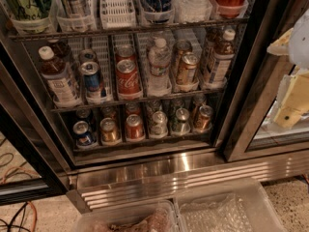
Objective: Pick redbull can from middle shelf of fridge
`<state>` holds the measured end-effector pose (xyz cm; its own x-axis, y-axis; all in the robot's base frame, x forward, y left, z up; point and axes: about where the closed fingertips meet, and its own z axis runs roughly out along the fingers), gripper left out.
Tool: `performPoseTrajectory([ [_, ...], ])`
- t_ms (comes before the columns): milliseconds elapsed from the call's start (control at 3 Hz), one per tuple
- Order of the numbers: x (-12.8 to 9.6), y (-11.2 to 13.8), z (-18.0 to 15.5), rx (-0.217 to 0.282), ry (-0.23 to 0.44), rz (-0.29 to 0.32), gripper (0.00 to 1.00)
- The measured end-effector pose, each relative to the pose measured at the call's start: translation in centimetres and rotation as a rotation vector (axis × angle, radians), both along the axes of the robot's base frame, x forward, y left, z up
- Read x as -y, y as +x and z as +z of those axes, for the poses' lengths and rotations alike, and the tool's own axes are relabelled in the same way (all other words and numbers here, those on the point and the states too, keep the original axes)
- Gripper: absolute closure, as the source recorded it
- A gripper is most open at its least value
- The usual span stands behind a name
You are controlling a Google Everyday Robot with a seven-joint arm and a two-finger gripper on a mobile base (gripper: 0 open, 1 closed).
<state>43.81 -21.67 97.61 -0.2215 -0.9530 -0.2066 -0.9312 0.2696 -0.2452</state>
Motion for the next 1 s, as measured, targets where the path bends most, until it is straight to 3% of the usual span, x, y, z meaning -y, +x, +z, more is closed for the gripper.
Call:
performPoseTrajectory([
  [333,0.0,0.0,0.0,0.0,0.0,0.0,0.0],
  [667,-1.2,-1.0,-1.0,0.009,0.055,0.0,0.0],
  [1000,-2.8,-1.9,-3.7,-0.015,0.191,-0.018,0.0],
])
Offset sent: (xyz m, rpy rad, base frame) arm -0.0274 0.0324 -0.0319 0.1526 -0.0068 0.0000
